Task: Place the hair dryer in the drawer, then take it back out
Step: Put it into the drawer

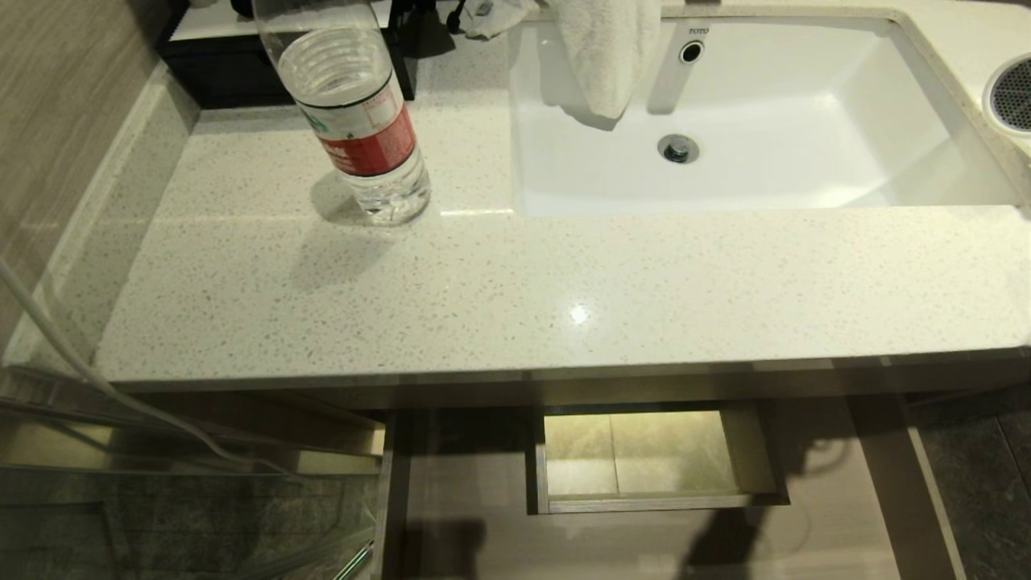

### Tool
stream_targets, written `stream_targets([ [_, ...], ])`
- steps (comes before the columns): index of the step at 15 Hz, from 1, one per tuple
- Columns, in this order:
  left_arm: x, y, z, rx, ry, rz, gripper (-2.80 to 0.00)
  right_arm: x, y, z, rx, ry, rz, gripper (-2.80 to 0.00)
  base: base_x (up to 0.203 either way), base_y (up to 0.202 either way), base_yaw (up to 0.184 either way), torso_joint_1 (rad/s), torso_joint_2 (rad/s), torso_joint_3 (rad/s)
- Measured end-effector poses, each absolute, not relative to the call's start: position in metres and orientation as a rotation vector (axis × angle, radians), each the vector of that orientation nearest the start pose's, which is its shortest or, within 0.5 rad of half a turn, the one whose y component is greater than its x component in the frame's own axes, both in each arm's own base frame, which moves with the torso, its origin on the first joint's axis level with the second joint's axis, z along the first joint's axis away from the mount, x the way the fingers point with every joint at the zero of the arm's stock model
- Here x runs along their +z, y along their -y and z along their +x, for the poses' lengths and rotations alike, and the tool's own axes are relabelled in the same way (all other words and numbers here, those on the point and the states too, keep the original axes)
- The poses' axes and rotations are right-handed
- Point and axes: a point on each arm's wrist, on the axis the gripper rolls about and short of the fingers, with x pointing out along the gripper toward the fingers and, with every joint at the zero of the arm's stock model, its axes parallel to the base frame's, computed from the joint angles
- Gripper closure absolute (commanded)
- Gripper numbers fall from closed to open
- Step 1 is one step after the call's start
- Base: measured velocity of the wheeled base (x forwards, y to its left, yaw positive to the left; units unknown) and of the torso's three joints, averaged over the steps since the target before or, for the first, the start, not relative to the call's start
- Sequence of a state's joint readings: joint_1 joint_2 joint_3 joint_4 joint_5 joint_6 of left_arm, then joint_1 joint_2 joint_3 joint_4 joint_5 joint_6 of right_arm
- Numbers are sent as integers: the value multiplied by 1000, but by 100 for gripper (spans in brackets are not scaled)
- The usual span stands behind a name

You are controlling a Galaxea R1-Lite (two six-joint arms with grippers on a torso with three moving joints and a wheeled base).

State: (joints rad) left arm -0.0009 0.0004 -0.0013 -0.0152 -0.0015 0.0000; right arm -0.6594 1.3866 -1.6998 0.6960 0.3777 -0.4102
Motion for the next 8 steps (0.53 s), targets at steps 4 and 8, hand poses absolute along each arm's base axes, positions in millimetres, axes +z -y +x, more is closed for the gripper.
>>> stream_targets([
  [4, 77, 0, -23, -2, 16, 0, 0, 380, 100, 143, -201, -385, -211, 0, 0, 0, 0, -178, 93, -89],
  [8, 77, 0, -23, -3, 16, 1, 0, 379, 96, 138, -202, -380, -217, 0, 0, 0, 0, -339, 131, -193],
])
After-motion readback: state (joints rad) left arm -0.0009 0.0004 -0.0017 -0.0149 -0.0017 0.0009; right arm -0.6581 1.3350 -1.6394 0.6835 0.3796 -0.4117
